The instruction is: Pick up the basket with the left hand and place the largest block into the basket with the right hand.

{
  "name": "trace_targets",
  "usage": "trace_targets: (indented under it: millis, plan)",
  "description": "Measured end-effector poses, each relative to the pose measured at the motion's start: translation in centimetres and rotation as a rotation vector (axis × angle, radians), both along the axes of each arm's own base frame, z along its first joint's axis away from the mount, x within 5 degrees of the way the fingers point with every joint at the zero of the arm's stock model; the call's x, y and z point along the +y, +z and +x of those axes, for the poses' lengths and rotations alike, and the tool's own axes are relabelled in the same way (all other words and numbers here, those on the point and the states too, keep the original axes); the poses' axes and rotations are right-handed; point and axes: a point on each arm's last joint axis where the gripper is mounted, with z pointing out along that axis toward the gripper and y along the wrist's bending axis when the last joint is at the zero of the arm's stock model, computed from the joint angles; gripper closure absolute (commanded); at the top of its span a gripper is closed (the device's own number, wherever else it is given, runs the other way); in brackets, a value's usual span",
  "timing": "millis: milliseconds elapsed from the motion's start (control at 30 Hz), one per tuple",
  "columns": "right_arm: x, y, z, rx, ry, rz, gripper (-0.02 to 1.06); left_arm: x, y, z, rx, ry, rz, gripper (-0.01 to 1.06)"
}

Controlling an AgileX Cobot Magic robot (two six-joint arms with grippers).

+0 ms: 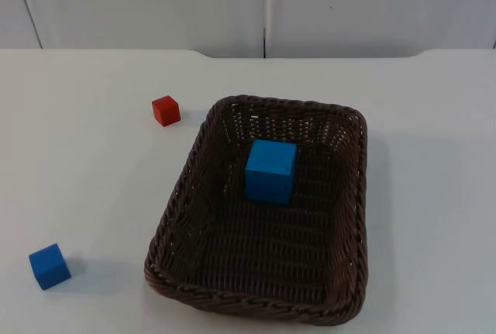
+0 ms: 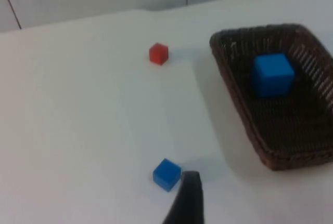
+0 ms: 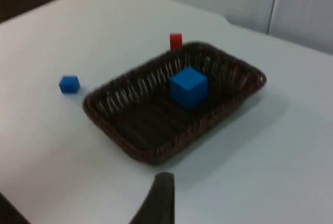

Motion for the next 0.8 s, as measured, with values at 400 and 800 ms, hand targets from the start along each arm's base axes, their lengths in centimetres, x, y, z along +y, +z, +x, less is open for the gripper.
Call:
trace_targets:
  millis: [400,800]
  plan:
    - [-0.3,-1.7,0.7,0.071,-0.060,-0.064,0.22,-0.1,-1.2,0.6,0.031,-0.005,0.026,0.33]
    - [-0.5,-1.9,1.0,0.086,-0.116,-0.043,0.22,-0.1,-1.2,0.6,0.031,-0.005,0.026,0.33]
